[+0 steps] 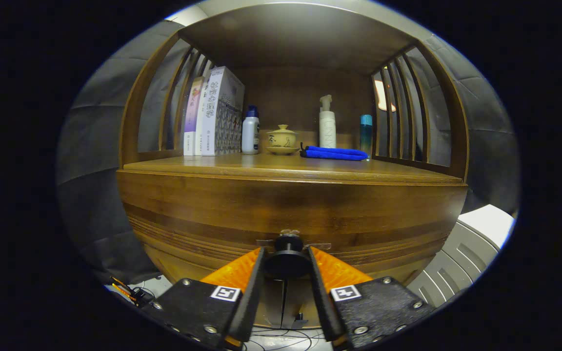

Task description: Pull open the drawer, take out the items inside it, and place them on the countertop above the cabinet.

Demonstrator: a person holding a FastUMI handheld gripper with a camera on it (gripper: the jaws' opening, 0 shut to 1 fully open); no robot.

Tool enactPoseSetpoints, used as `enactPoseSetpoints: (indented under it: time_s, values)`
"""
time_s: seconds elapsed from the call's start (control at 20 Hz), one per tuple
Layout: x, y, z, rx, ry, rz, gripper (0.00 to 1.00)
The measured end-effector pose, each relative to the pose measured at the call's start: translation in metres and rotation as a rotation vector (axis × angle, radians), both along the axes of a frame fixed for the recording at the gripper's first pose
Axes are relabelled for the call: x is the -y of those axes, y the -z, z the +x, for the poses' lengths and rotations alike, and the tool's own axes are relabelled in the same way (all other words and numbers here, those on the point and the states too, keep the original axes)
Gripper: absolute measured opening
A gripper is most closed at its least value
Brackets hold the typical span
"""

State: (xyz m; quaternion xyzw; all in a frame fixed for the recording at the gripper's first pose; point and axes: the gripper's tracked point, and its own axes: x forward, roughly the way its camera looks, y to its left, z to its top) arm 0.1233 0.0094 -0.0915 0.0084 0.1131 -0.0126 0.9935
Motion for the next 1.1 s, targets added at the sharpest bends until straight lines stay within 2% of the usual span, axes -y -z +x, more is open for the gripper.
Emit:
enactPoseSetpoints:
  time_s: [0.15,0.25,1.1]
  values:
    - [0.001,0.0,0.0,-0.01,0.002,0.007,0.4]
    - [0.0,-0.001,-0.002,-0.007,-0.007,-0.002,0.37]
    - [-0.003,-0.007,-0.096,-0.034,-0.014,-0.025,0.37]
